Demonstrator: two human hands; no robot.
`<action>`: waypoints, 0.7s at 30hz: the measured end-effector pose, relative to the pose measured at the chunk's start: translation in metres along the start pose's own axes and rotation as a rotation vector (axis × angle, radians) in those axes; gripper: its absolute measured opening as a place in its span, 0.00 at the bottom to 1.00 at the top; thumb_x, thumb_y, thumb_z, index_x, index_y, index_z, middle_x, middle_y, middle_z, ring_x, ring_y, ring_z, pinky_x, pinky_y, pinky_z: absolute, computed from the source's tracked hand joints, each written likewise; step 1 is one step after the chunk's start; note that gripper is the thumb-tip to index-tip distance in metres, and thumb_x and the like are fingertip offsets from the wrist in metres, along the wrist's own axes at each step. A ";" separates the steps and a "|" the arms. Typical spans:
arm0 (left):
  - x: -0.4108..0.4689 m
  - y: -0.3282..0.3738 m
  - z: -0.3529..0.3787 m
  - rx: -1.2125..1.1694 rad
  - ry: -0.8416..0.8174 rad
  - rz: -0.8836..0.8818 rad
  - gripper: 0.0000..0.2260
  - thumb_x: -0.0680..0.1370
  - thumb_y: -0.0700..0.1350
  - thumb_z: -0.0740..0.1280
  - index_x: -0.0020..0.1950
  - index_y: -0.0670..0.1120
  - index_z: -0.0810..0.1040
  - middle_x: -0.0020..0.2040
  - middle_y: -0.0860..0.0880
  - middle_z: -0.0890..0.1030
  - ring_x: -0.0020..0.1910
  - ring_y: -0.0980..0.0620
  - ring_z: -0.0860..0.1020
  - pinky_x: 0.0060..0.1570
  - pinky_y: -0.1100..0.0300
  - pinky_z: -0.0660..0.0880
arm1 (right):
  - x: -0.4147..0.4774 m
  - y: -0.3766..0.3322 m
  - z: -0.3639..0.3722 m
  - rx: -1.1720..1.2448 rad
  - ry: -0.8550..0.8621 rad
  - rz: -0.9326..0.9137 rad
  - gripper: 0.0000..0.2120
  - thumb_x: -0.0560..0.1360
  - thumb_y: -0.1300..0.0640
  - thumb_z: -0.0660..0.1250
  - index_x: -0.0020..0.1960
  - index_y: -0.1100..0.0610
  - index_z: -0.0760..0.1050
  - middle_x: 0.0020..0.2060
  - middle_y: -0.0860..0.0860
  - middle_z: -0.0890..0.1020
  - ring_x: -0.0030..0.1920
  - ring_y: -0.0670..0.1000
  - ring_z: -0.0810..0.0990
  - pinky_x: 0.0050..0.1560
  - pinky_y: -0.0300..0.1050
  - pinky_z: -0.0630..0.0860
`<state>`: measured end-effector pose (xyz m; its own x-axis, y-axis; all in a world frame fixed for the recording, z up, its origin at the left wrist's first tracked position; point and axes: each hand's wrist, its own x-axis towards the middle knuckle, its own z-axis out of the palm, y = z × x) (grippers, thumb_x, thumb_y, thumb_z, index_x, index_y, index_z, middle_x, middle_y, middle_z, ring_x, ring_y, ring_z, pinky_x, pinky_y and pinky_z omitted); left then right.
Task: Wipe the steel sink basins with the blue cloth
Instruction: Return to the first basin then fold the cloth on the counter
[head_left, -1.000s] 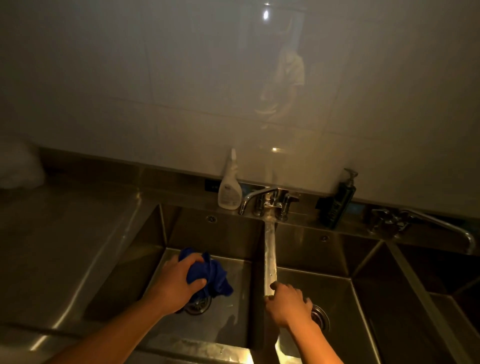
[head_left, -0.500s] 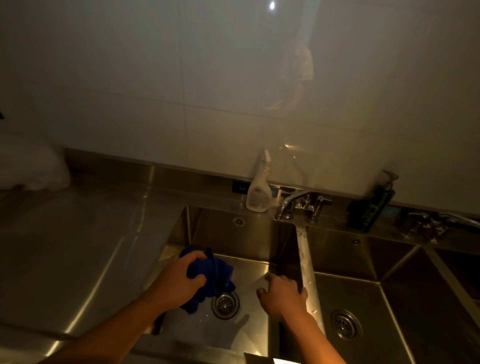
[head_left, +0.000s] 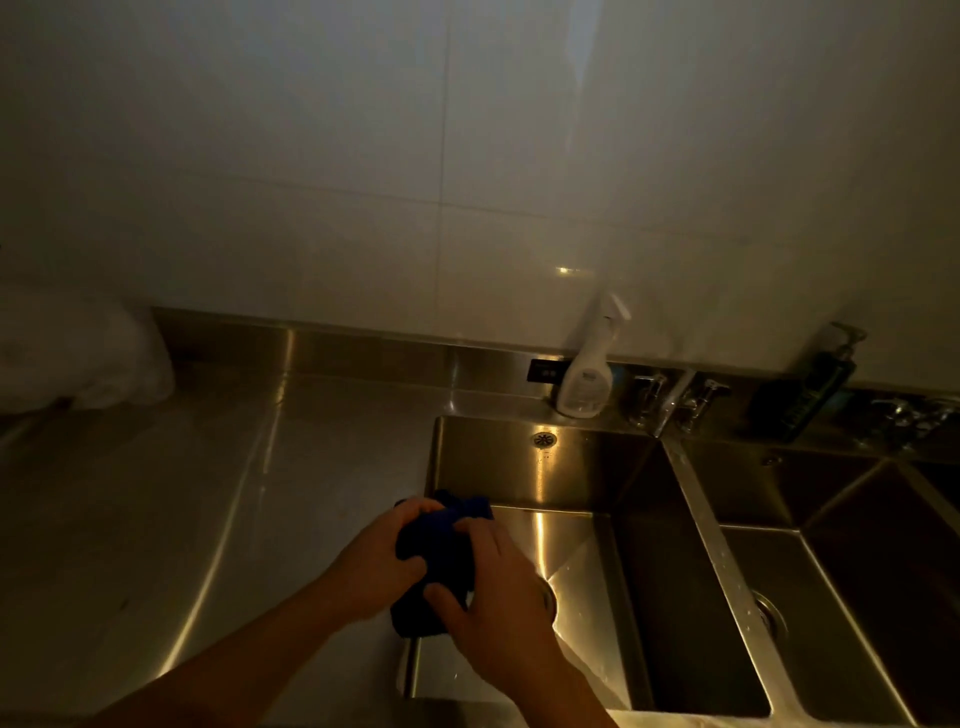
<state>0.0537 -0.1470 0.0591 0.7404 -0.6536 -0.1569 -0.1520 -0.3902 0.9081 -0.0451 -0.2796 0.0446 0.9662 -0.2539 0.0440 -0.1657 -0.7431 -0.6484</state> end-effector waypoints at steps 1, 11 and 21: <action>0.000 -0.003 -0.006 -0.009 -0.005 0.013 0.24 0.71 0.30 0.65 0.62 0.51 0.72 0.56 0.49 0.79 0.54 0.54 0.79 0.56 0.52 0.78 | 0.005 -0.003 0.006 0.027 0.000 0.020 0.29 0.69 0.39 0.67 0.67 0.42 0.61 0.62 0.40 0.69 0.59 0.41 0.71 0.61 0.42 0.73; 0.001 -0.028 -0.069 -0.047 0.006 -0.133 0.19 0.67 0.38 0.77 0.55 0.50 0.77 0.51 0.51 0.82 0.50 0.58 0.81 0.54 0.57 0.78 | 0.047 -0.019 0.026 0.357 -0.098 0.004 0.08 0.78 0.51 0.63 0.57 0.44 0.75 0.48 0.43 0.80 0.49 0.41 0.78 0.54 0.45 0.78; -0.014 -0.037 -0.143 0.016 -0.240 -0.050 0.22 0.62 0.52 0.78 0.52 0.48 0.78 0.47 0.48 0.84 0.48 0.50 0.83 0.51 0.52 0.80 | 0.071 -0.066 0.015 0.312 -0.267 -0.079 0.12 0.78 0.53 0.63 0.52 0.33 0.72 0.48 0.40 0.75 0.49 0.39 0.76 0.47 0.32 0.72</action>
<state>0.1420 -0.0310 0.0834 0.5707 -0.7678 -0.2912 -0.1309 -0.4352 0.8908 0.0374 -0.2390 0.0791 0.9976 -0.0038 -0.0690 -0.0609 -0.5199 -0.8521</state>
